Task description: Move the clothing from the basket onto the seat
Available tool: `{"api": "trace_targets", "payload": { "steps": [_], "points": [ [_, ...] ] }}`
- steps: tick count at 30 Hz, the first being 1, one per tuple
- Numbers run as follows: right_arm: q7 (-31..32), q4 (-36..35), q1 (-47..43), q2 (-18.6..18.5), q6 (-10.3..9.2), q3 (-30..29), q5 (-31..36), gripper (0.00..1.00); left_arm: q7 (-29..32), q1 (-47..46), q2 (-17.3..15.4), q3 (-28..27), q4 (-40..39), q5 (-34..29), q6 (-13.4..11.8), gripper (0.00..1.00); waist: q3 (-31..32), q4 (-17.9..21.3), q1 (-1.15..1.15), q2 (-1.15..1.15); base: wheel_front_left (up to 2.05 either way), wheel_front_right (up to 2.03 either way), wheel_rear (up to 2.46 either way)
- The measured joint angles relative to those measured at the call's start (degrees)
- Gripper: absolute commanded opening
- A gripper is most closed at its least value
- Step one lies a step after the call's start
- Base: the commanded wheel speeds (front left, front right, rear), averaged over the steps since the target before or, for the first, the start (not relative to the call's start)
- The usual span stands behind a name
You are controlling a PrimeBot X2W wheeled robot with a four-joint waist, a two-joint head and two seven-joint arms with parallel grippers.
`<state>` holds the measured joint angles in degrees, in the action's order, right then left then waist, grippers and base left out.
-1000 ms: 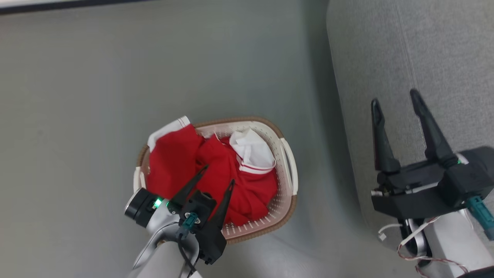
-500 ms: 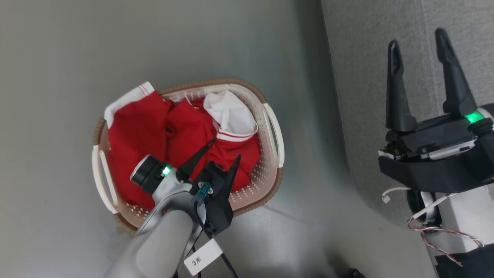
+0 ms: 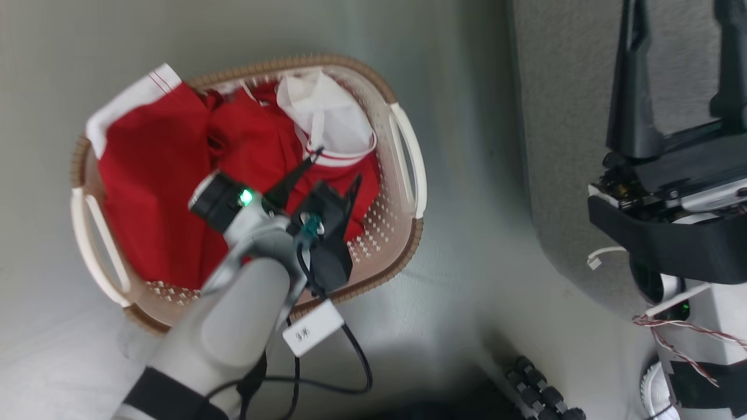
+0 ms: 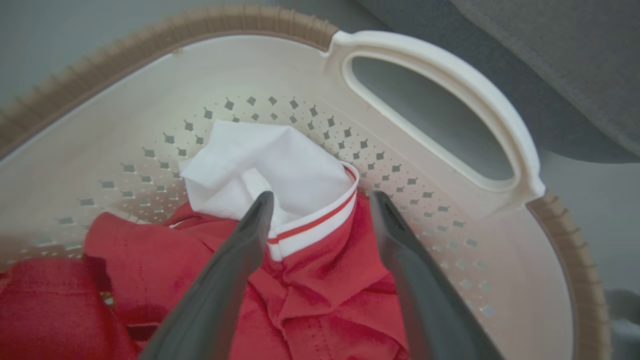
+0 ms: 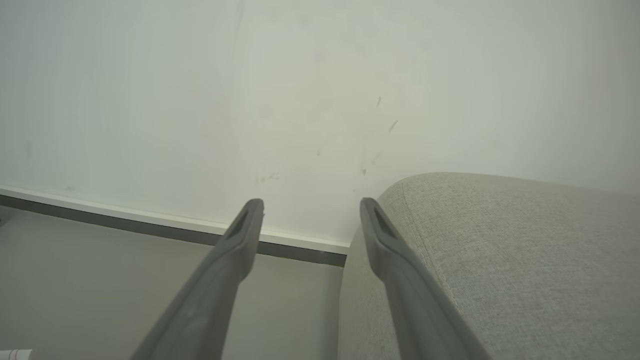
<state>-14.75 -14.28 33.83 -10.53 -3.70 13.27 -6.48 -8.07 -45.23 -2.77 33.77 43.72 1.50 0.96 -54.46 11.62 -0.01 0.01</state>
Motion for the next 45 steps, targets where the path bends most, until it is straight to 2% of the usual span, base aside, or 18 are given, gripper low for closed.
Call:
{"api": "trace_targets", "payload": {
  "steps": [11, 18, 19, 20, 21, 22, 26, 32, 39, 45],
  "points": [
    [-0.03, -1.79, 2.23, -0.09, 0.19, -0.01, 2.08, 1.0, 0.08, -4.47, 0.0, -0.15, 4.56, 1.14, -2.0, 1.0, -6.9, 0.36, 0.0, 0.0, 0.0, 0.0, 0.0],
    [-0.03, -2.16, 3.28, -0.13, 0.19, 0.14, 2.97, 1.0, 0.07, -7.58, 0.02, -0.58, 7.56, 2.04, -3.66, 1.0, -8.63, 0.13, 0.0, 0.0, 0.0, 0.0, 0.0],
    [-0.03, -2.19, 3.28, -0.13, 0.19, 0.21, 3.01, 1.0, 0.08, -7.77, 0.03, -0.56, 7.99, 2.1, -4.03, 0.82, -8.68, 0.1, 0.0, 0.0, 0.0, 0.0, 0.0],
    [-0.03, -2.21, 3.28, -0.13, 0.19, 0.26, 3.01, 1.0, 0.09, -7.92, 0.03, -0.51, 8.29, 2.32, -4.03, 0.43, -8.73, 0.09, 0.0, 0.0, 0.0, 0.0, 0.0],
    [-0.03, -2.21, 3.29, -0.13, 0.19, 0.34, 3.12, 1.0, 0.09, -8.16, 0.04, -0.46, 8.69, 2.42, -4.05, 0.29, -8.76, 0.08, 0.01, 0.0, 0.0, 0.0, 0.0],
    [-0.03, -2.21, 3.29, -0.13, 0.19, 0.38, 3.3, 1.0, 0.09, -8.43, 0.03, -0.42, 9.01, 2.52, -4.07, 0.0, -8.78, 0.09, 0.01, -0.01, 0.0, 0.0, 0.0],
    [-0.03, -1.99, 3.69, -0.07, 0.19, 0.59, 3.52, 1.0, -0.88, -8.81, 0.04, 0.04, 8.96, 3.64, -4.37, 0.0, -8.78, 0.11, 0.01, -0.01, 0.0, 0.0, 0.0],
    [-0.03, 0.31, 4.48, 0.42, 0.66, 1.44, 3.52, 1.0, -4.33, -8.49, 0.04, 0.2, 7.11, 9.02, -4.56, 0.0, -7.25, 0.0, 0.01, -0.01, 0.0, 0.0, 0.0],
    [-0.03, 4.21, 4.42, 0.37, 1.22, 1.65, 3.5, 1.0, -6.19, -6.94, 0.05, 1.25, 4.3, 12.66, -4.44, 0.0, -3.84, -0.71, 0.01, -0.01, 0.0, 0.0, 0.0],
    [-0.03, 7.72, 3.19, 0.37, 1.69, 1.67, 3.13, 1.0, -6.23, -5.94, 0.05, 1.57, 1.96, 13.58, -3.38, 0.0, 0.07, -2.21, 0.01, -0.01, 0.0, 0.0, 0.0]
  ]
}}
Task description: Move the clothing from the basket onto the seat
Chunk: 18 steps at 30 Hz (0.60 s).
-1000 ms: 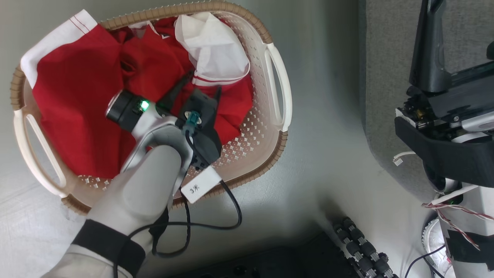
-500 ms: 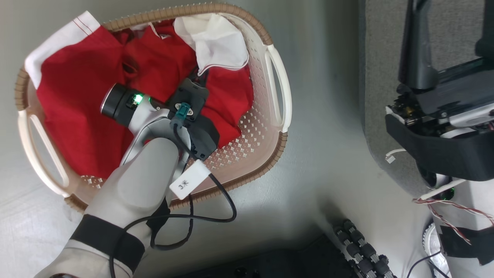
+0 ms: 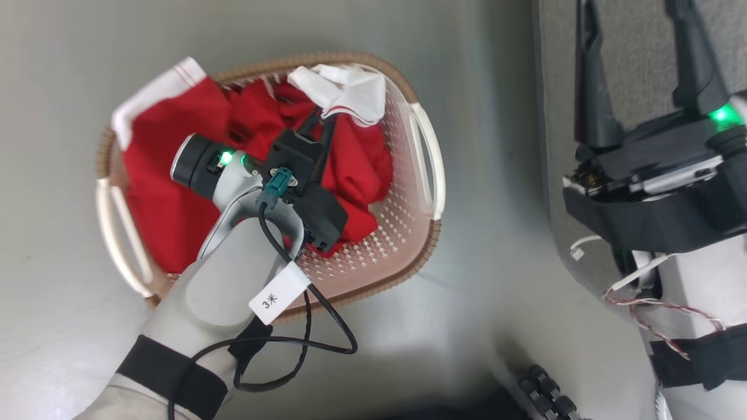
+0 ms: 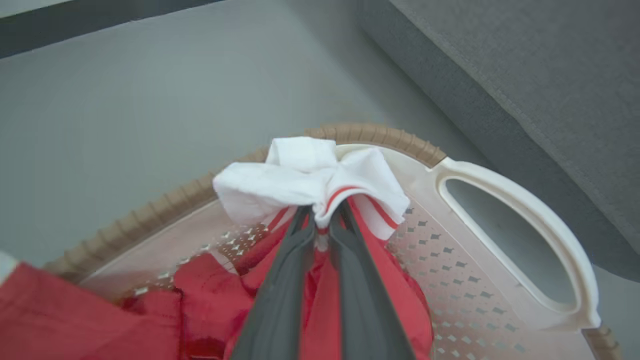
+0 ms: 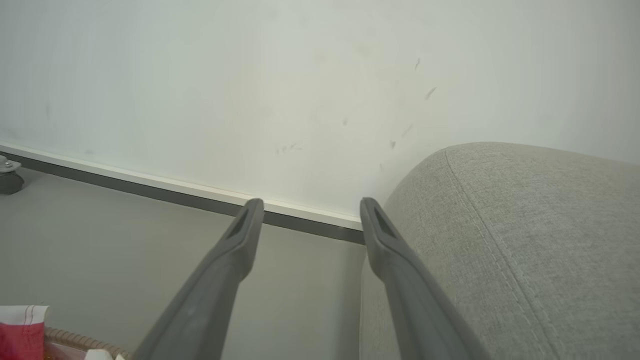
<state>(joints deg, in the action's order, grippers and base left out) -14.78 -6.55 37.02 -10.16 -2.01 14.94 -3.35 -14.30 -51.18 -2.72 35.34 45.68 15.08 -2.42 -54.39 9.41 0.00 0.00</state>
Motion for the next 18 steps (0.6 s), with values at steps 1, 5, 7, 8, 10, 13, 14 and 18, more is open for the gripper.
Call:
{"api": "trace_targets", "payload": {
  "steps": [1, 5, 7, 8, 10, 13, 14, 18],
  "points": [
    [0.0, 0.64, -0.4, 0.04, 0.04, 0.05, -0.23, 1.0, -0.01, 0.01, 0.01, 0.02, -0.34, 0.0, 0.03, 0.0, 0.69, -0.33, 0.0, 0.0, 0.0, 0.0, 0.0],
    [0.0, 3.57, -1.31, 0.08, 0.78, 0.36, -0.26, 1.0, -0.01, 0.9, 0.02, -0.09, -2.79, 0.58, 1.02, 0.0, 3.57, -1.74, 0.0, 0.0, 0.0, 0.0, 0.0],
    [0.0, 4.99, -1.47, 0.09, 1.0, 0.24, -0.71, 1.0, -0.01, 1.51, 0.04, -0.27, -4.37, 1.55, 1.49, 0.0, 5.03, -2.46, 0.0, 0.0, 0.0, 0.0, 0.0],
    [0.0, 5.72, -1.48, 0.12, 1.01, 0.1, -1.15, 1.0, -0.01, 1.72, 0.07, -0.49, -5.22, 1.64, 1.63, 0.0, 5.8, -2.83, 0.0, 0.0, 0.0, 0.0, 0.0],
    [0.0, 7.39, -1.54, 0.15, 1.12, -0.03, -1.29, 1.0, -0.01, 2.24, 0.11, -1.03, -6.43, 1.66, 2.0, 0.0, 7.33, -3.58, 0.0, 0.0, 0.0, 0.0, 0.0],
    [0.0, 9.6, -2.24, 0.48, 1.53, -0.02, -1.76, 1.0, -0.01, 3.36, 0.1, -1.57, -8.32, 1.66, 2.66, 0.0, 9.66, -4.66, 0.0, 0.0, 0.0, 0.0, 0.0],
    [0.01, 10.34, -2.62, 0.65, 1.54, -0.02, -1.78, 1.0, -0.01, 3.78, 0.01, -1.68, -8.99, 1.66, 2.99, 0.0, 10.44, -5.0, 0.0, 0.0, 0.0, 0.0, 0.0],
    [0.01, 13.03, -3.55, 0.82, 2.02, -0.44, -2.6, 1.0, -0.01, 4.88, -0.63, -2.31, -11.83, 1.66, 3.25, 0.0, 13.66, -6.29, 0.0, 0.0, 0.0, 0.0, 0.0]
  ]
}}
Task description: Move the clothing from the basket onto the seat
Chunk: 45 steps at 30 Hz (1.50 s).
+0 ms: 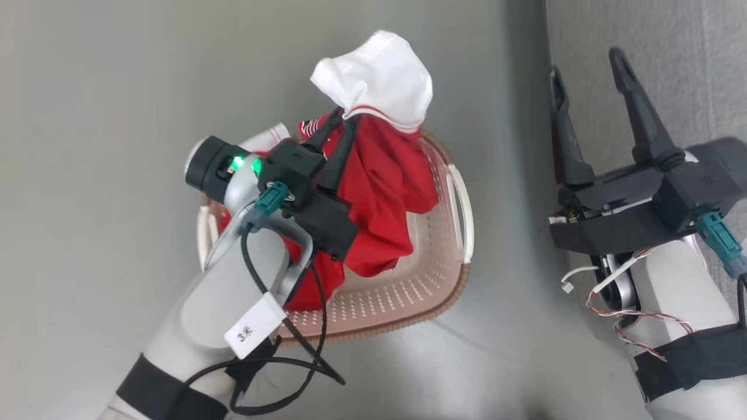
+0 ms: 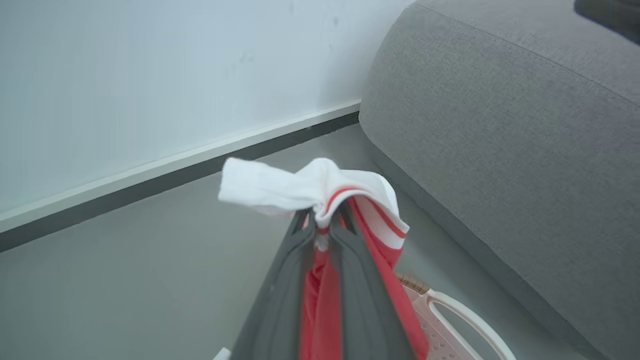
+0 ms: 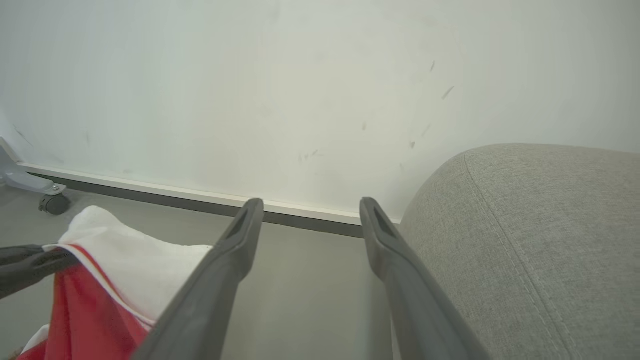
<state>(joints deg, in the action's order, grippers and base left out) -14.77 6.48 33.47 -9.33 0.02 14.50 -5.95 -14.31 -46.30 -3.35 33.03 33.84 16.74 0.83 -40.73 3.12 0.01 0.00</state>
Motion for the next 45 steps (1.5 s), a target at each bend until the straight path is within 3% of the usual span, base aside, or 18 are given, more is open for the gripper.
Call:
{"api": "trace_targets", "payload": {
  "steps": [11, 20, 33, 45],
  "points": [
    [0.01, 6.62, -1.46, 1.62, 1.87, 0.4, -1.59, 1.0, 0.0, 0.19, -3.41, -1.08, -5.63, -0.77, 1.29, 0.0, 9.89, -2.72, 0.0, 0.0, 0.0, 0.0, 0.0],
    [0.04, 11.05, -3.76, 2.25, 3.61, 1.93, -2.11, 1.0, -0.01, 0.2, -3.49, -2.89, -6.19, -0.27, 1.78, 0.0, 17.28, -3.66, 0.0, 0.0, 0.0, 0.0, 0.0],
    [0.05, 16.78, -5.48, 3.5, 5.64, 6.24, -2.11, 1.0, -0.01, -0.08, -3.2, -3.58, -1.6, 0.71, 2.72, 0.0, 27.02, -4.17, 0.0, -0.01, 0.0, 0.0, 0.0],
    [0.05, 23.76, -5.82, 5.08, 6.93, 13.74, -2.72, 1.0, -0.01, -0.57, -0.58, -2.49, 5.03, 1.88, 3.8, 0.0, 36.68, -4.25, 0.0, -0.01, 0.0, 0.0, 0.0]
  ]
}}
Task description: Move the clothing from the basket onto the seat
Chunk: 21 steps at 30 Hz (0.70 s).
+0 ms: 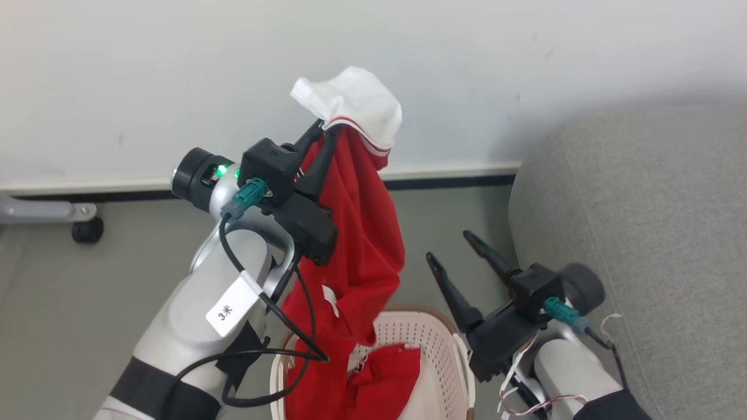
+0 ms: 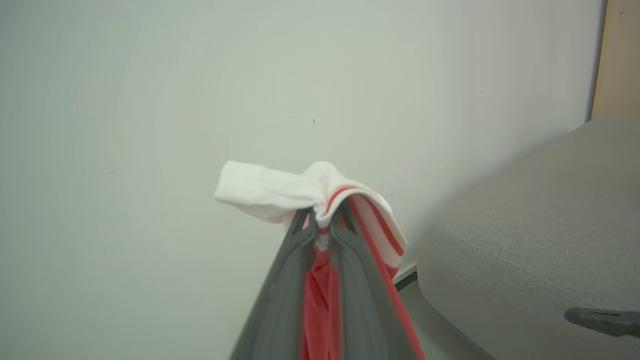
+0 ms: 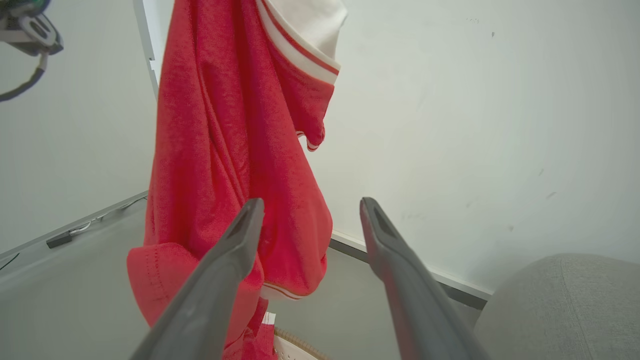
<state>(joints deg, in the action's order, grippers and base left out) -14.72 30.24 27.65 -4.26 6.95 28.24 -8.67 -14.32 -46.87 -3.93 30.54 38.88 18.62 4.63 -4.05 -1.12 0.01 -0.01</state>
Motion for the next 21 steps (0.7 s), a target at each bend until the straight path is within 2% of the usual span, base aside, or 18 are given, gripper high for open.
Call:
{"api": "trace_targets", "payload": {
  "steps": [11, 21],
  "points": [
    [0.01, 3.09, 0.14, 0.65, 0.19, 8.99, -2.58, 1.0, 1.55, 0.37, 1.58, 3.52, 0.4, 1.57, 0.92, 0.0, 7.05, -0.62, 0.0, 0.0, 0.0, 0.0, 0.0],
    [0.0, 4.7, 3.91, 0.69, 0.2, 17.0, -7.49, 1.0, 3.22, 1.34, 1.76, 6.72, -1.59, 2.52, 1.0, 0.0, 8.39, -1.87, -0.01, 0.01, 0.0, 0.0, 0.0]
  ]
}}
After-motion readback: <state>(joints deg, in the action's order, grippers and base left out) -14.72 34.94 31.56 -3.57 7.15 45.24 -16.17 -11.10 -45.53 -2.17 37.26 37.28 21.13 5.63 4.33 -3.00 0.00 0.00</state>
